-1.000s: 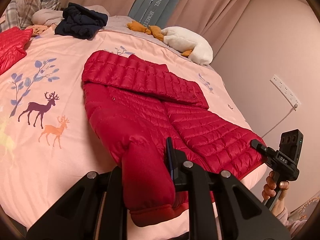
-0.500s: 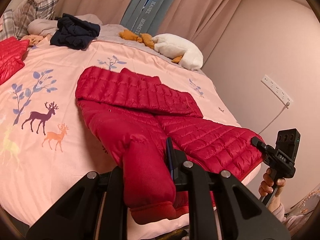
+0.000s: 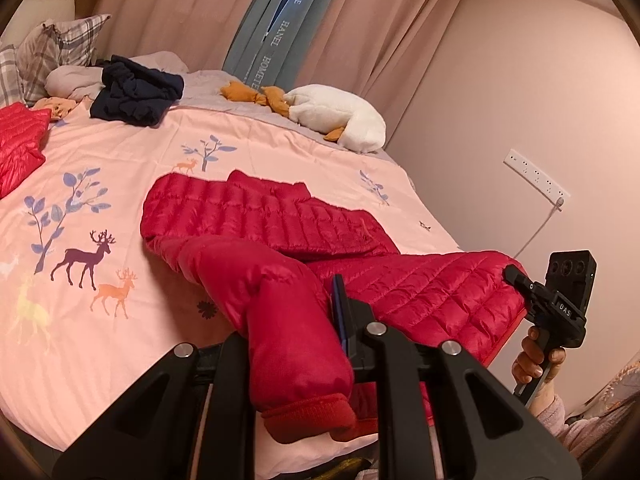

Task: Fold large clothes
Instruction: 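Lift the held jacket hem with both tools and carry it toward the collar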

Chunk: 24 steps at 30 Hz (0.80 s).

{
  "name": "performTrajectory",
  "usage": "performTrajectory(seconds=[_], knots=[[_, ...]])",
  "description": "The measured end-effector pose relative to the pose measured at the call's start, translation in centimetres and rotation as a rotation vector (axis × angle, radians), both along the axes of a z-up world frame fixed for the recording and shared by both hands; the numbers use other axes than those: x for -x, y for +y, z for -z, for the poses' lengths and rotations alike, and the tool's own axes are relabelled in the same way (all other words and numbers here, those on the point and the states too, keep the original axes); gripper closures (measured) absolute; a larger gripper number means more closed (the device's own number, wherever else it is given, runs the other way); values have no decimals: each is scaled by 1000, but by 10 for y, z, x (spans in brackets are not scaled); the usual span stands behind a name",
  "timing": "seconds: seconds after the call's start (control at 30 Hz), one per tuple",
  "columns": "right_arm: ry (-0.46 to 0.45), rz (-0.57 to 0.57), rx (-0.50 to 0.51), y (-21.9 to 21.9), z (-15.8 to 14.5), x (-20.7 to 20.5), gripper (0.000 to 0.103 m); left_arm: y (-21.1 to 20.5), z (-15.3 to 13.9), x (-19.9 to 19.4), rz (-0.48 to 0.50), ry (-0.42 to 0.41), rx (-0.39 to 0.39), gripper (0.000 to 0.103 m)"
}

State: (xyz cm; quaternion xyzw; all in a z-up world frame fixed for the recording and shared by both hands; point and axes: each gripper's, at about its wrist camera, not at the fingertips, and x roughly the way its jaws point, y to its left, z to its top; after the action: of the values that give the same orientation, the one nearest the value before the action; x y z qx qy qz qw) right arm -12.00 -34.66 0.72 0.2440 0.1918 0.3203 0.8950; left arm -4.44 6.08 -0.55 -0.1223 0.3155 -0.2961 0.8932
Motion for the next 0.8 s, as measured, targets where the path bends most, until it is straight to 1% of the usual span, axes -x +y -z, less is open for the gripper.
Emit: performTrajectory(seconds=[0.13,0.4,0.6,0.8], knots=[[-7,10,-14,-2,-3,-3,88,-2,-3,-2,-7,-17,-13,87],[6,62,-12,-7,-2,-19,88,-2,-1,-18,-42,-11,-15,87],[13,113,-10,-13,1,-35,88,4,0,-38,-75,1,8,87],[34,167,-10,-19,7,-53,88,0,0,-58,-102,-5,-5,87]])
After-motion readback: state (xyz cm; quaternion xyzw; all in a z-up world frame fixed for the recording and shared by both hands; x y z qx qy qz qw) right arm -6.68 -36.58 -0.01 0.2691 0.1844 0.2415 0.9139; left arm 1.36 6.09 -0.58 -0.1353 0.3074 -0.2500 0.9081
